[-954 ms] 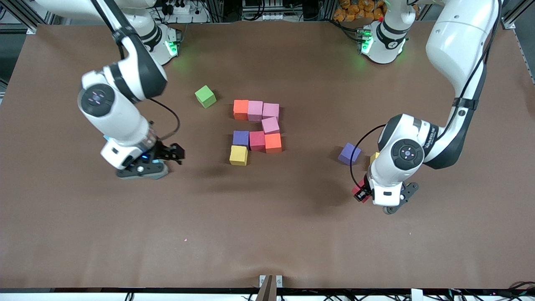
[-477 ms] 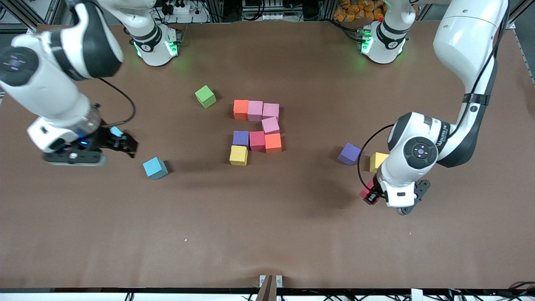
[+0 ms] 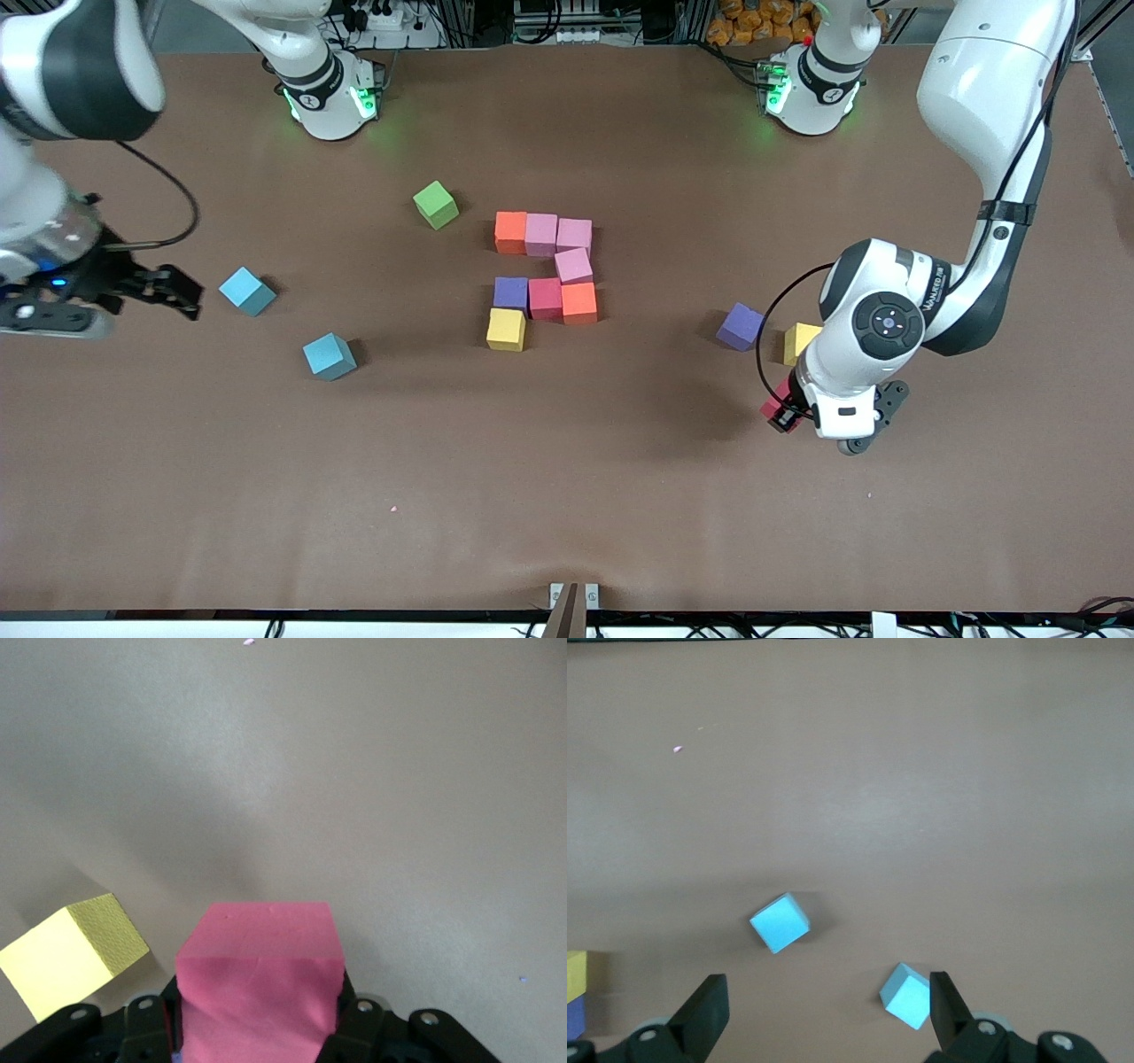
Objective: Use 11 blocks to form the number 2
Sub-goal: 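Grasp the cyan block with the right gripper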
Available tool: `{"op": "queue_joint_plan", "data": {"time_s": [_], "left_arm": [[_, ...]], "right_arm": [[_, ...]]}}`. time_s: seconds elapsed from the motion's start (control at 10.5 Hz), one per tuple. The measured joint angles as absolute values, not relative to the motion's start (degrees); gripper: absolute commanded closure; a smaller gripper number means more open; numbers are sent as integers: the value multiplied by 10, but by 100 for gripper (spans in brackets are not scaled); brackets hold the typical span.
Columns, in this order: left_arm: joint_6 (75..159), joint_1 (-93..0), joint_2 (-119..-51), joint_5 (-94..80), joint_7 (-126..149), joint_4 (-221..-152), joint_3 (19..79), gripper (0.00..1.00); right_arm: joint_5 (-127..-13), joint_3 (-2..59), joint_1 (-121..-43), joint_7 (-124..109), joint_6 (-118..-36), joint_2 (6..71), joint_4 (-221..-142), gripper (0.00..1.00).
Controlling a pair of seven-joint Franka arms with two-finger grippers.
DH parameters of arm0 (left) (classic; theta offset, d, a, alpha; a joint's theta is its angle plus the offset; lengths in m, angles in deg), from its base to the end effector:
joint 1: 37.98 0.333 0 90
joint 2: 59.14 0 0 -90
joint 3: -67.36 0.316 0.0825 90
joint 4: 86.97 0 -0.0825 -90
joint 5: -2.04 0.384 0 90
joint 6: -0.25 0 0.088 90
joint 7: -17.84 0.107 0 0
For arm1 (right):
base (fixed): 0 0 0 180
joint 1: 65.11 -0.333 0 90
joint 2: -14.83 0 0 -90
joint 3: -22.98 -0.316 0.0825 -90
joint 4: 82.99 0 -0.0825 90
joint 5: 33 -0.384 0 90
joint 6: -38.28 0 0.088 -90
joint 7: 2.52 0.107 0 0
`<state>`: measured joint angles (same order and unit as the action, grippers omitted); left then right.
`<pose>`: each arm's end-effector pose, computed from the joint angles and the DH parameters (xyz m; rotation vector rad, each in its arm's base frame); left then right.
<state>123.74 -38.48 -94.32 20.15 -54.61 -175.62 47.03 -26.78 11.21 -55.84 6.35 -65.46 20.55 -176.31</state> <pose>0.6743 -0.2017 0.3116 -2.8795 -1.2075 -0.1163 0.6019 0.0120 0.5624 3.0577 -0.1403 0.1415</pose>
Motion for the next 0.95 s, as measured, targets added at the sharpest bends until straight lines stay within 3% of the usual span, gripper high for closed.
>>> {"op": "queue_joint_plan", "data": {"time_s": [0.38,0.95], "left_arm": [[1237,-402,-950,172,-547,-1756,450,100],[1228,-460,-978,125,-613,-1758,449,100]], "right_arm": [[-317,201,-597,43,-642,199,-1735,0],[-318,210,-600,43,-575,197,-1685,0]]}}
